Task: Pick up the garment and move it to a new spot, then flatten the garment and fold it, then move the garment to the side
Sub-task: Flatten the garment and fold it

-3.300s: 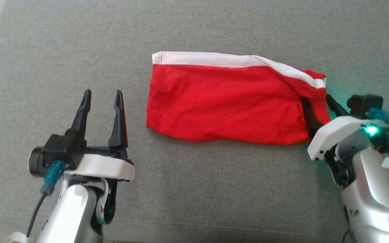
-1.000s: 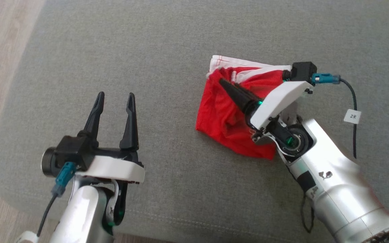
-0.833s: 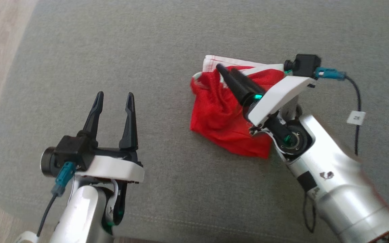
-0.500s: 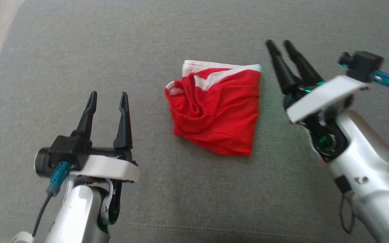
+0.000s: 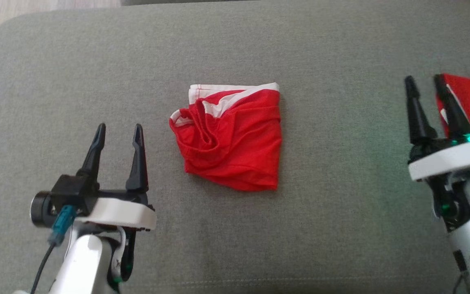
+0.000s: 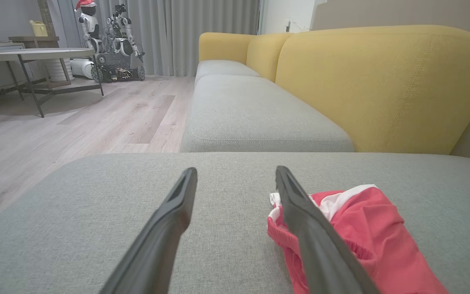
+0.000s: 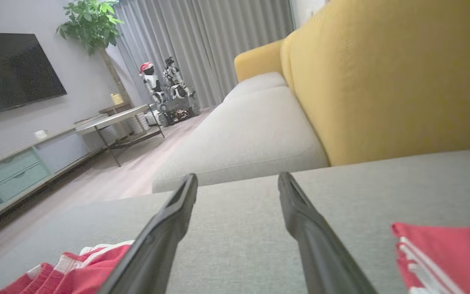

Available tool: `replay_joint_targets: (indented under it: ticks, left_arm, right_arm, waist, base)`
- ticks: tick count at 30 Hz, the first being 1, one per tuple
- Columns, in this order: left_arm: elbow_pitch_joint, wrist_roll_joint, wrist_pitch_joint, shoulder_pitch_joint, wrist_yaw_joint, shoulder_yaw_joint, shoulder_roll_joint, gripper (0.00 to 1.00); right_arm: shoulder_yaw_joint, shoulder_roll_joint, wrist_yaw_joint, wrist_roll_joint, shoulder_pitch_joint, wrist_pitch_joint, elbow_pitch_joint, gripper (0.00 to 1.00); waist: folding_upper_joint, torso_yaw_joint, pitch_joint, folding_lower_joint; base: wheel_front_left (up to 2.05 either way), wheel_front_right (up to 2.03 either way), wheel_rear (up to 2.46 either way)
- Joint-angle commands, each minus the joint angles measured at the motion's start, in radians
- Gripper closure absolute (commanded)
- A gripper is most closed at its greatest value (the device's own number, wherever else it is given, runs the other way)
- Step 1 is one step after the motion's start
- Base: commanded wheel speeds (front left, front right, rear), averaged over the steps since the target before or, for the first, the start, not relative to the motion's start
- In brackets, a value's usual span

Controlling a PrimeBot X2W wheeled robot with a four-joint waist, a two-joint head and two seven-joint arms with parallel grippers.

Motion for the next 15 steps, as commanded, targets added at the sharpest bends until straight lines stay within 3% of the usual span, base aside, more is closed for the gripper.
replay_joint_targets:
  ticks: [1,8,15]
  left_arm:
    - [-0.033,0.002,-0.005,-0.021,0.007,0.040,0.025,0.00]
    - [-0.045,-0.002,0.004,-0.007,0.017,0.044,0.035,0.00]
    - [-0.045,-0.006,0.006,-0.001,0.022,0.042,0.040,0.00]
  right_arm:
    - [-0.018,0.006,-0.001,-0.038,0.017,-0.003,-0.054,0.00]
    - [-0.172,0.102,-0.001,-0.274,0.152,0.084,-0.243,0.00]
    - [-0.246,0.179,-0.001,-0.368,0.246,0.171,-0.386,0.00]
  waist:
    - [0.0000,-0.006,-0.006,0.0000]
    - [0.0000,-0.009,-0.011,0.0000]
    - [0.0000,-0.007,-0.008,0.0000]
  base:
    - [0.00,0.00,0.00]
    - [0.00,0.00,0.00]
    - [0.00,0.00,0.00]
